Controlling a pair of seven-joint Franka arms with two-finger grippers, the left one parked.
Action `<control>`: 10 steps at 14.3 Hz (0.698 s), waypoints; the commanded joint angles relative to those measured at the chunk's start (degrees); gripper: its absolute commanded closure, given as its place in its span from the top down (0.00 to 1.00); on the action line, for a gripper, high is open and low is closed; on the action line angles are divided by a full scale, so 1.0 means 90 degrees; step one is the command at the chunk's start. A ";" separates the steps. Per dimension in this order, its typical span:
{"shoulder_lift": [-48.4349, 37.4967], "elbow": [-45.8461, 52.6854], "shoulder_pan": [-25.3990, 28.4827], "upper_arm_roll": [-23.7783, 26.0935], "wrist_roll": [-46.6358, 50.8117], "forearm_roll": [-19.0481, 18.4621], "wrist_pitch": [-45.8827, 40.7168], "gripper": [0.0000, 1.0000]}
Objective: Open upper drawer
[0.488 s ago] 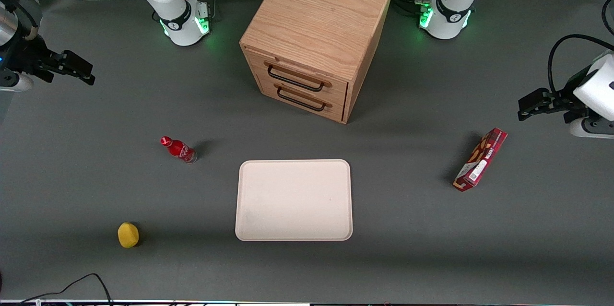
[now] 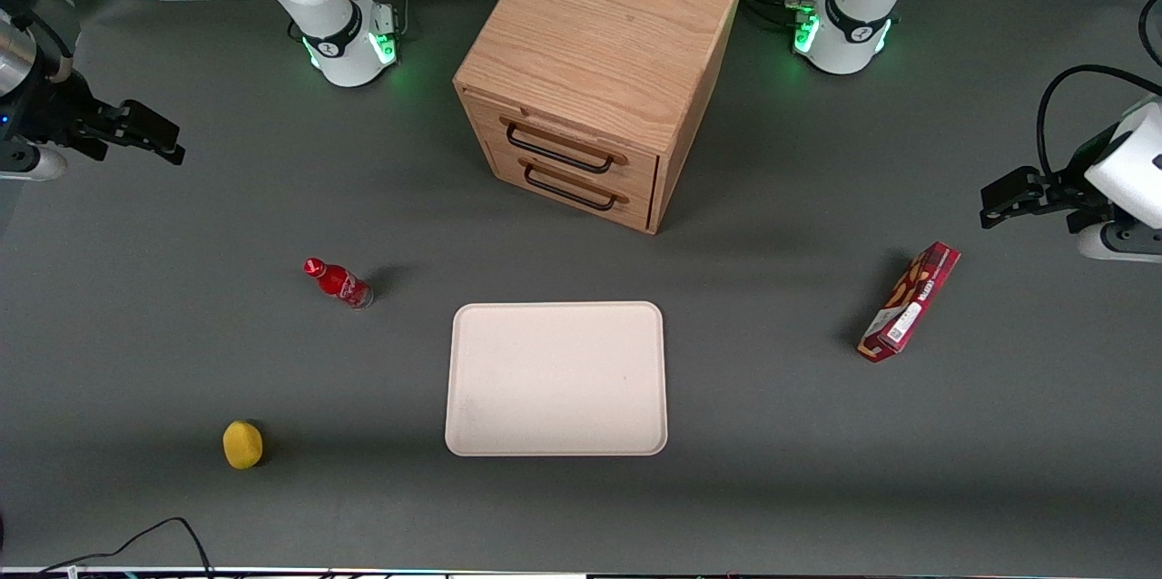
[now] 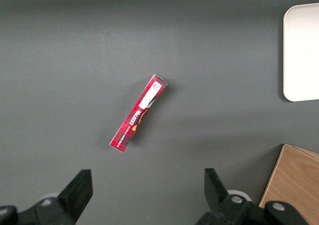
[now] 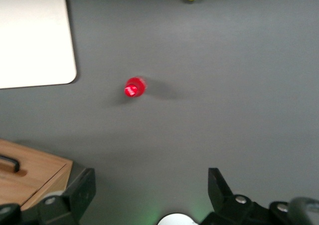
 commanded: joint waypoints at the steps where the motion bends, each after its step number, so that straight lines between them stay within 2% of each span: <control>1: 0.0166 0.0306 0.0096 0.0604 -0.1111 0.0391 -0.0146 1.00; 2: 0.0322 0.0394 0.0105 0.0869 -0.1552 0.0430 -0.0145 1.00; 5: 0.0820 0.0414 0.0115 0.1533 -0.2063 0.1385 -0.0136 1.00; 6: 0.0976 0.0434 0.0115 0.1854 -0.2161 0.1504 -0.0077 1.00; 10: 0.1864 0.0531 0.0105 0.3037 -0.2679 0.1515 0.0654 1.00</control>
